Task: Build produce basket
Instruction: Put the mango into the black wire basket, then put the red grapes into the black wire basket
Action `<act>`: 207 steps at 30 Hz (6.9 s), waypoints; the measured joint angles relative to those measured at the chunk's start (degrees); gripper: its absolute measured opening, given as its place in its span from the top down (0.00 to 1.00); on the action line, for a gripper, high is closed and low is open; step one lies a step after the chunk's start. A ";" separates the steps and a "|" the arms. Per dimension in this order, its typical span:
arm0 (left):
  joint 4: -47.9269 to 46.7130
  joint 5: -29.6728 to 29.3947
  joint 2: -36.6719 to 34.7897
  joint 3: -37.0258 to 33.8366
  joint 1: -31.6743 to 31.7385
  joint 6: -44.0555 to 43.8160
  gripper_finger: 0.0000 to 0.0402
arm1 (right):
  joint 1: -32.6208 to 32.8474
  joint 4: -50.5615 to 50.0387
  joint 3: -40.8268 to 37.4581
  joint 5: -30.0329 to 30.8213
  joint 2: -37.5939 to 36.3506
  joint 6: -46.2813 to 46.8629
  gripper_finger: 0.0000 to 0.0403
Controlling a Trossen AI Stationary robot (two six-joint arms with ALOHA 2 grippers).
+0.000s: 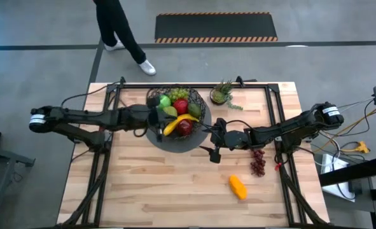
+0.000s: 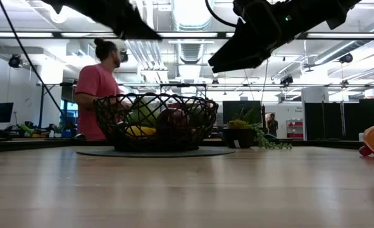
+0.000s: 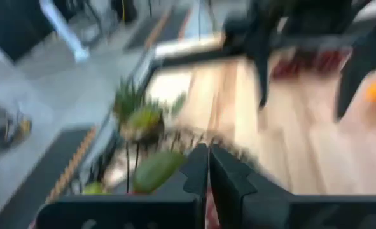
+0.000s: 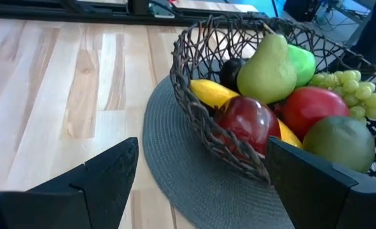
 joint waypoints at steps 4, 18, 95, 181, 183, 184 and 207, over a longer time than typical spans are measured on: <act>9.00 0.03 -2.47 -3.79 -2.54 1.32 1.00 | 0.00 -0.51 0.64 -1.25 -0.14 1.28 0.19; 13.03 0.01 -4.43 -6.76 -3.47 1.09 1.00 | 3.52 -26.25 11.76 -22.13 -0.44 23.40 0.19; 20.83 -0.08 -8.52 -10.63 -7.05 5.63 1.00 | 24.93 -79.99 39.70 -10.13 26.13 65.84 0.54; 20.68 -0.47 -35.40 -22.37 -7.23 10.19 1.00 | -14.53 28.72 25.25 -7.92 34.53 -5.25 0.21; 20.59 -0.47 -35.40 -22.45 -7.23 10.19 1.00 | -14.53 27.18 25.25 -7.92 33.34 -5.29 0.21; 20.59 -0.47 -35.40 -22.47 -7.23 10.20 1.00 | -14.53 25.68 25.24 -7.92 32.34 -5.29 0.21; 22.09 -0.48 -33.62 -22.67 -7.23 10.45 1.00 | -5.34 -51.93 25.62 -15.20 1.28 43.22 0.27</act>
